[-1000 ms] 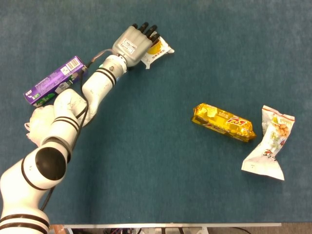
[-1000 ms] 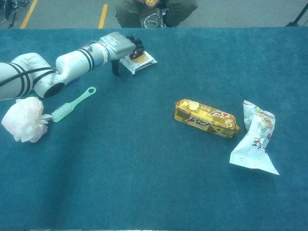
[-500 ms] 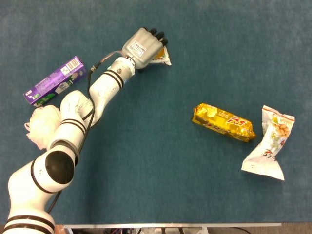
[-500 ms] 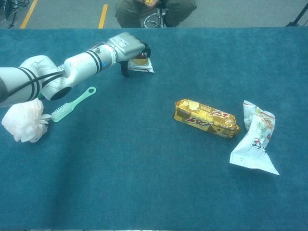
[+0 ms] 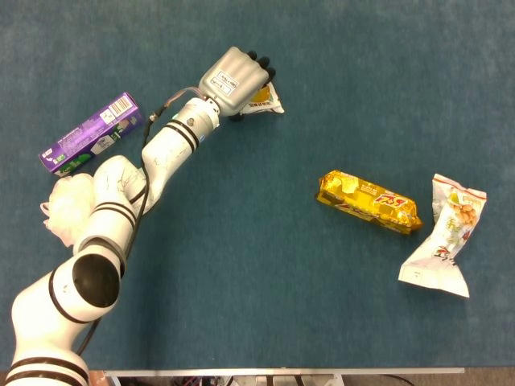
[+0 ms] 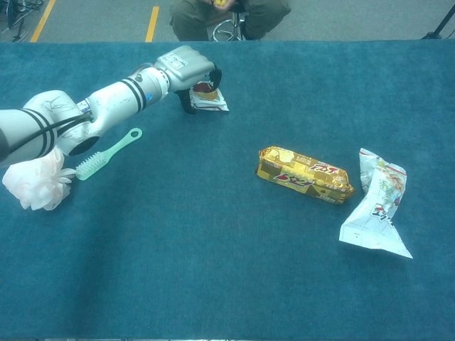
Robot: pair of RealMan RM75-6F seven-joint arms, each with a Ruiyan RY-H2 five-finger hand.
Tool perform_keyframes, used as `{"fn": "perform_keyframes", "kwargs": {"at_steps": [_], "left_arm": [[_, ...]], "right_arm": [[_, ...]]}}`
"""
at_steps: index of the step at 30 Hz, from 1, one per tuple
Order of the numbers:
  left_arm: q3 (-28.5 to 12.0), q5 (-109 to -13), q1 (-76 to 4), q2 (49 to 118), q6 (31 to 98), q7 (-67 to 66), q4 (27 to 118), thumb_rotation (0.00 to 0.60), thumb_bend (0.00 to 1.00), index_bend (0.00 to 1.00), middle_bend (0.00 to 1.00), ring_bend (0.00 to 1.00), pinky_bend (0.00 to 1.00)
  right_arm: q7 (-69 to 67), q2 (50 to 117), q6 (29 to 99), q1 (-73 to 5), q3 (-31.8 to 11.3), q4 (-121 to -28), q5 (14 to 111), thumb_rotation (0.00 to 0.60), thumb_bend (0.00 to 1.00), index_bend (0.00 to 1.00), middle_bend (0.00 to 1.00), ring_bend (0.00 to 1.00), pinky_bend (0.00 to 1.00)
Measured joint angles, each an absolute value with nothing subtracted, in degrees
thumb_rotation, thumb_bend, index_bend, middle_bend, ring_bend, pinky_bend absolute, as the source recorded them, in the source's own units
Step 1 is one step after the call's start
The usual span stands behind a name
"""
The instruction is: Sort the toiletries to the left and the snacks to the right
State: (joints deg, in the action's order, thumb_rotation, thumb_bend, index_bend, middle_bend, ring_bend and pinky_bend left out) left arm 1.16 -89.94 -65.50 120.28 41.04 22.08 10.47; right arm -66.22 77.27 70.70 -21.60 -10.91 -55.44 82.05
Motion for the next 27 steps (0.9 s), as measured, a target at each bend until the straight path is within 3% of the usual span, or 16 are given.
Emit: {"fn": "perform_keyframes", "kwargs": {"at_steps": [13,27], "left_arm": [[0.1,-89.7,-63.3,115.6,50.4,23.1,23.3,0.600,0.11,0.35,0.31,0.32,0.52],[-1.0,-88.7,-58.4,102.5,56.2,9.9,61.6,0.600,0.11,0.36,0.31,0.32,0.52]], "right_arm": [[-68.3,75.6,74.9,-21.1,-12.8,-57.0,82.0,0.600,0.00,0.43,0.44,0.36,0.52],[-69.5,70.9,78.5,-19.2,-14.3,-63.5,82.2,0.600,0.00,0.43,0.44,0.36,0.52]]}}
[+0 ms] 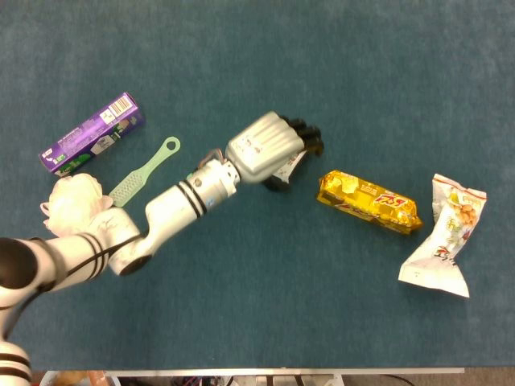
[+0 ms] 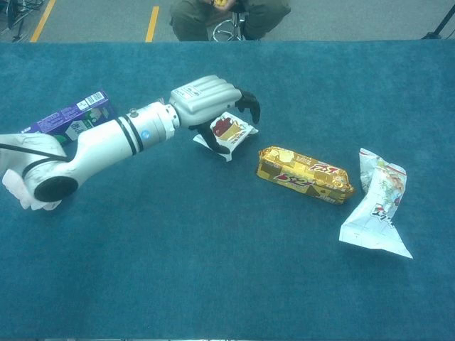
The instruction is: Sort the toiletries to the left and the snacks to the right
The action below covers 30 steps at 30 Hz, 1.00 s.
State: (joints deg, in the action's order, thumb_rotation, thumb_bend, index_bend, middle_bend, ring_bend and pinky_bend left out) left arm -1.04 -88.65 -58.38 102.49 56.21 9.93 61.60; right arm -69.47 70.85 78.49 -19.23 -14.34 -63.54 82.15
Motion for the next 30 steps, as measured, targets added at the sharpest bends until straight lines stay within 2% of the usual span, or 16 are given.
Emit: {"fn": "perform_keyframes", "kwargs": {"at_steps": [3,6,16,23,30], "left_arm": [[-1.3,-88.3,-57.3,100.0,56.7,6.3,66.8,0.600,0.11,0.36,0.31,0.32,0.52],[-1.7,-87.8,-56.5,99.1,56.6,3.9,67.3,0.600,0.11,0.34,0.30,0.31,0.52],[-3.4,-83.8,-54.7,99.4,54.4,0.2,59.5,0.600,0.11,0.32,0.26,0.28,0.49],[-4.7,-77.2,-50.6,96.1,52.1,-3.1,57.7,0.600,0.11,0.31,0.25,0.28,0.48],[-5.7,-75.1,-48.0,95.2,52.2,-2.1,53.7,0.600,0.11,0.31,0.25,0.28,0.47]], "right_arm": [[-69.8,71.5,77.7,-19.6,-14.1,-62.9,82.3,0.600,0.00,0.43,0.44,0.36,0.52],[-70.1,72.2,77.2,-20.0,-13.8,-62.1,82.5,0.600,0.00,0.43,0.44,0.36,0.52],[-70.0,73.1,76.5,-20.7,-13.4,-60.8,82.9,0.600,0.00,0.43,0.44,0.36,0.52],[-68.8,73.4,75.8,-21.7,-13.0,-60.9,83.7,0.600,0.00,0.43,0.44,0.36,0.52],[-67.6,74.3,74.3,-23.4,-12.4,-61.4,84.7,0.600,0.00,0.43,0.44,0.36,0.52]]}}
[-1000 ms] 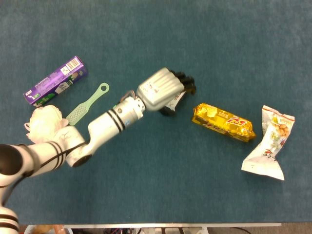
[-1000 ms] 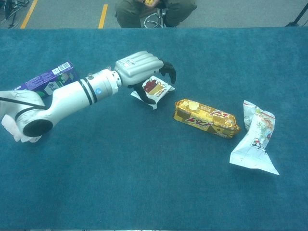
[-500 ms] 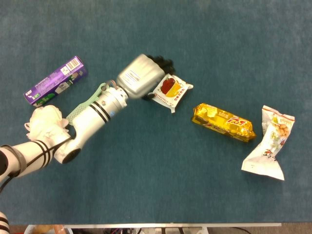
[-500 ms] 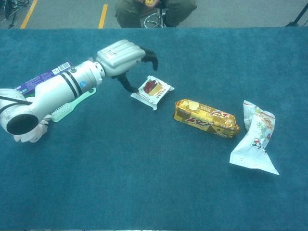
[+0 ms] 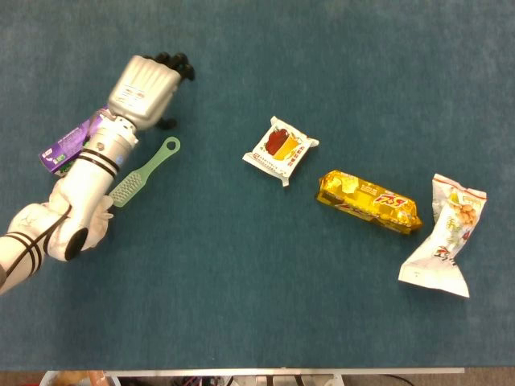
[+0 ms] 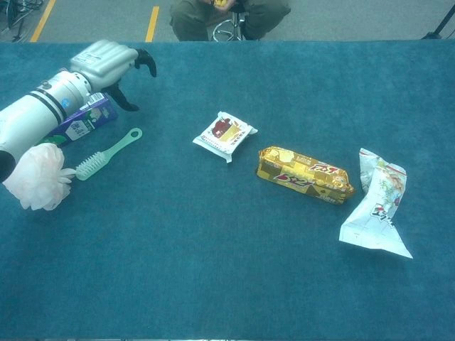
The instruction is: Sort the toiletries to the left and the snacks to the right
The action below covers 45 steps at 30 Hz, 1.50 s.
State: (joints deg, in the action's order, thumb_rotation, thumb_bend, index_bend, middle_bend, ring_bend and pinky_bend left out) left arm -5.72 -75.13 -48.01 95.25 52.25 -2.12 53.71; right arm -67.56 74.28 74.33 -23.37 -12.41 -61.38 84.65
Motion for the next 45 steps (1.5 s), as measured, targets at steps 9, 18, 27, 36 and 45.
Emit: {"fn": "perform_keyframes", "kwargs": {"at_steps": [9,18,27,36,45], "left_arm": [[-6.6,-74.7,-44.4,92.9,56.3,-2.5,50.5,0.600,0.11,0.31,0.24,0.27,0.46],[-7.7,-70.4,-35.6,85.2,61.6,-3.0,54.9,0.600,0.11,0.31,0.24,0.27,0.45],[-8.2,-68.9,-26.3,78.5,71.6,-2.7,65.0,0.600,0.11,0.31,0.24,0.27,0.45],[-8.5,-67.2,-19.3,73.7,78.2,-5.1,70.9,0.600,0.11,0.31,0.23,0.27,0.44],[-9.6,-65.4,-17.3,73.0,77.2,-4.2,68.5,0.600,0.11,0.31,0.23,0.27,0.44]], "right_arm": [[-64.9,75.3,73.0,-26.3,-10.4,-61.1,88.5,0.600,0.00,0.43,0.44,0.36,0.52],[-58.0,76.1,69.9,-33.6,-8.1,-61.3,95.1,0.600,0.00,0.43,0.43,0.34,0.47],[-47.3,79.9,60.7,-45.1,-6.5,-61.1,99.7,0.600,0.00,0.43,0.41,0.32,0.44],[-45.1,87.6,55.8,-53.0,-3.5,-52.0,103.0,0.600,0.00,0.43,0.39,0.29,0.38],[-48.1,95.9,55.6,-57.5,1.5,-38.9,106.2,0.600,0.00,0.43,0.35,0.25,0.34]]}}
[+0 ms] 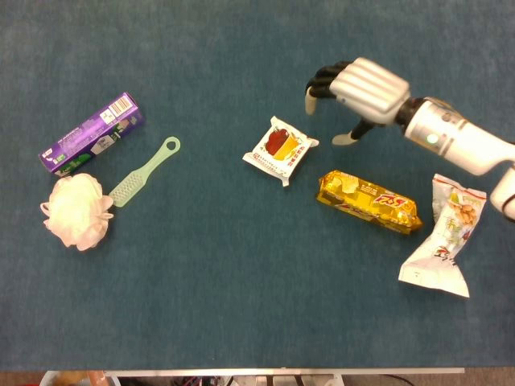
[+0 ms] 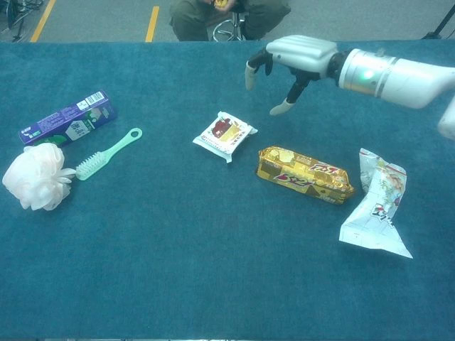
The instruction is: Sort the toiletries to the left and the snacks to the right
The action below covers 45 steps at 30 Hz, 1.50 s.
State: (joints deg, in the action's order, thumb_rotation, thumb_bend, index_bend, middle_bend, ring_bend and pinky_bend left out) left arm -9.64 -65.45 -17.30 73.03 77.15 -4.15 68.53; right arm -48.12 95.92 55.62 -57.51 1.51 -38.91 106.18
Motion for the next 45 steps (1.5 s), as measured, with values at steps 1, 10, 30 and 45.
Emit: {"fn": "perform_keyframes", "kwargs": {"at_steps": [1,10,30,45], "left_arm": [[-9.7,-65.4,-17.2,73.0,76.8,-3.8,68.2,0.600,0.11,0.31,0.23,0.27,0.44],[-9.9,-66.2,-16.4,73.8,74.9,-0.3,65.0,0.600,0.11,0.31,0.23,0.27,0.43],[-10.1,-68.2,-14.0,75.3,73.4,5.9,59.9,0.600,0.11,0.31,0.23,0.27,0.43],[-10.6,-68.8,-13.3,76.1,72.8,6.7,58.7,0.600,0.11,0.31,0.23,0.27,0.43]], "right_arm": [[-48.7,96.7,55.7,-57.9,2.1,-37.7,106.5,0.600,0.00,0.43,0.35,0.25,0.33],[-52.2,104.0,56.2,-61.6,6.9,-27.8,108.8,0.600,0.00,0.40,0.29,0.18,0.29],[-52.2,113.7,50.8,-67.4,10.4,-17.4,107.4,0.600,0.00,0.30,0.19,0.06,0.18],[-55.7,114.9,49.5,-67.7,12.8,-15.6,106.6,0.600,0.00,0.30,0.24,0.12,0.19]]}}
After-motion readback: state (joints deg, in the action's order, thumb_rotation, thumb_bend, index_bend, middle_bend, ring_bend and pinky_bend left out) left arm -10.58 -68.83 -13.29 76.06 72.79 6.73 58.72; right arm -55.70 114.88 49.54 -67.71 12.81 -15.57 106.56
